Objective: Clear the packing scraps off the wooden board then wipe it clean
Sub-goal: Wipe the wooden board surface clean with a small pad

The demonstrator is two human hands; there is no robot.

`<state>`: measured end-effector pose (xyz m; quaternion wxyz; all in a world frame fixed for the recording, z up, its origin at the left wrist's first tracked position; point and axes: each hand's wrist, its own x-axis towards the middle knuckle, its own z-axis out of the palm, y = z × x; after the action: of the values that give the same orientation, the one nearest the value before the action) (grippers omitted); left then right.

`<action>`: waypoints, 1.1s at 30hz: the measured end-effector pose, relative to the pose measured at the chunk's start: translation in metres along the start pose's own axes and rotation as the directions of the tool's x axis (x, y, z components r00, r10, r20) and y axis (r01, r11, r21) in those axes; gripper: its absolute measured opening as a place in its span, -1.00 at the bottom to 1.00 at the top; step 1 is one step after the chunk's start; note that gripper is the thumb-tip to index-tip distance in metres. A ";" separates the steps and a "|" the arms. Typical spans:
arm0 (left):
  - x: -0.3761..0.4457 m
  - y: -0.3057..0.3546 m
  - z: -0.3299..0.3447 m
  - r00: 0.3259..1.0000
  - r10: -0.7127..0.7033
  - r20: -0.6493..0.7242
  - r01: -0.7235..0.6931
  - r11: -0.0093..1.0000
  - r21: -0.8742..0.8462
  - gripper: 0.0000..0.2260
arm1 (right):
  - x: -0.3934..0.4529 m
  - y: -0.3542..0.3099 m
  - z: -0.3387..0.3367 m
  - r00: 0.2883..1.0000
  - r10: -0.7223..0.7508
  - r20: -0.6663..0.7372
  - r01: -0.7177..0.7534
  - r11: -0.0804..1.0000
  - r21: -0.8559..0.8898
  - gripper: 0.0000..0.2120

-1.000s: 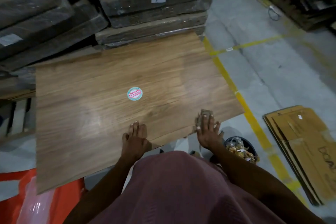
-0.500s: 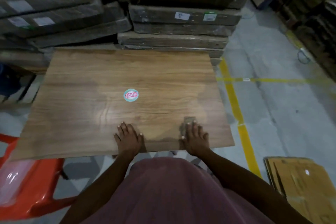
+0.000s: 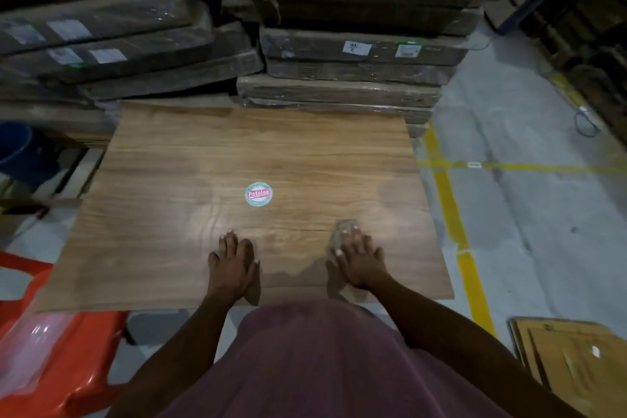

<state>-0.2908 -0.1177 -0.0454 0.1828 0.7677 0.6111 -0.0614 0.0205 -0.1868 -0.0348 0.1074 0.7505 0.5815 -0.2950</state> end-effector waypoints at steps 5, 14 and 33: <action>0.020 -0.016 -0.001 0.996 0.087 0.002 -0.087 0.996 -0.019 -0.34 | 0.010 -0.003 -0.009 0.967 0.255 -0.014 -0.250 0.954 0.164 -0.31; 0.053 -0.017 -0.002 0.957 0.290 0.023 -0.289 0.957 -0.014 -0.54 | 0.015 -0.063 0.001 0.996 0.084 -0.044 -0.087 0.991 -0.097 -0.42; 0.151 0.054 -0.020 0.989 0.147 -0.033 -0.150 0.981 -0.125 -0.33 | 0.099 -0.025 -0.048 0.932 0.308 -0.191 -0.264 0.938 0.225 -0.43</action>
<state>-0.2049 0.0177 -0.0639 0.2283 0.7985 0.5570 0.0003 0.0276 -0.0749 -0.0481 0.0091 0.8628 0.4419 -0.2453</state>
